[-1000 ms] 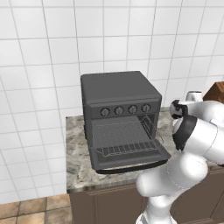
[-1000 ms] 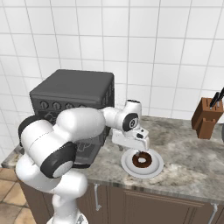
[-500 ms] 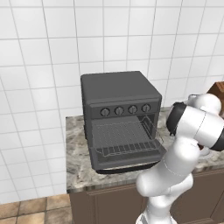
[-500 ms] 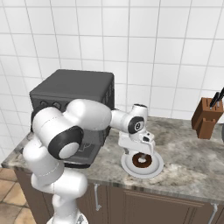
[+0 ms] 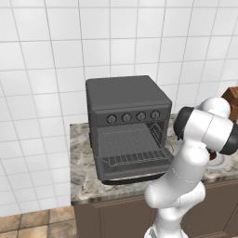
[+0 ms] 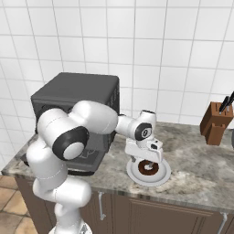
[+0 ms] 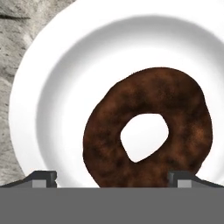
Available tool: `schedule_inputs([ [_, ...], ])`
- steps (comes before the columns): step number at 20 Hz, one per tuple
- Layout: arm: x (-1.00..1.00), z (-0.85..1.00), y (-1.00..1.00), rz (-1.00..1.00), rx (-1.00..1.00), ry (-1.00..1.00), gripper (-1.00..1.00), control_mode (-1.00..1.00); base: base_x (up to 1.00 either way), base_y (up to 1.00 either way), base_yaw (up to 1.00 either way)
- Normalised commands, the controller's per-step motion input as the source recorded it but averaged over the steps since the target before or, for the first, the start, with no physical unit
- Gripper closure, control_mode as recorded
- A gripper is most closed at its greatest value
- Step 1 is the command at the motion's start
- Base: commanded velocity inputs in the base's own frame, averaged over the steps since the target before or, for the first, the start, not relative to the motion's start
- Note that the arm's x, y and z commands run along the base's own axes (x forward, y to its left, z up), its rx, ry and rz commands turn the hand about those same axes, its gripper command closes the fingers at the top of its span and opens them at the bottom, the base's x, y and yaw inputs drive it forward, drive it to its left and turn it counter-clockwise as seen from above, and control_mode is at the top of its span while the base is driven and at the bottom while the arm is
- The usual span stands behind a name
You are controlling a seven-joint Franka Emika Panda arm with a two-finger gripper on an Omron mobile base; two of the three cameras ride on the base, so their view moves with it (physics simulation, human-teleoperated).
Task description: Pick up the bagel from the plate, place it on the toaster oven rack, close the door, and set the timer.
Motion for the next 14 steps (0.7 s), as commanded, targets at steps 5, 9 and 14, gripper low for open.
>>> schedule_inputs([
  [5, 0.0, -0.02, 0.0, 0.0, 0.0, 0.0, -1.0, -1.0, 0.0, 0.0, 0.0],
  [9, 0.0, 0.0, 0.02, 0.0, 0.0, 0.0, -1.0, -1.0, 0.0, 0.0, 0.0],
  [14, -0.02, -0.01, 0.08, 0.0, 0.0, -0.01, -1.0, -1.0, 0.0, 0.0, 0.0],
])
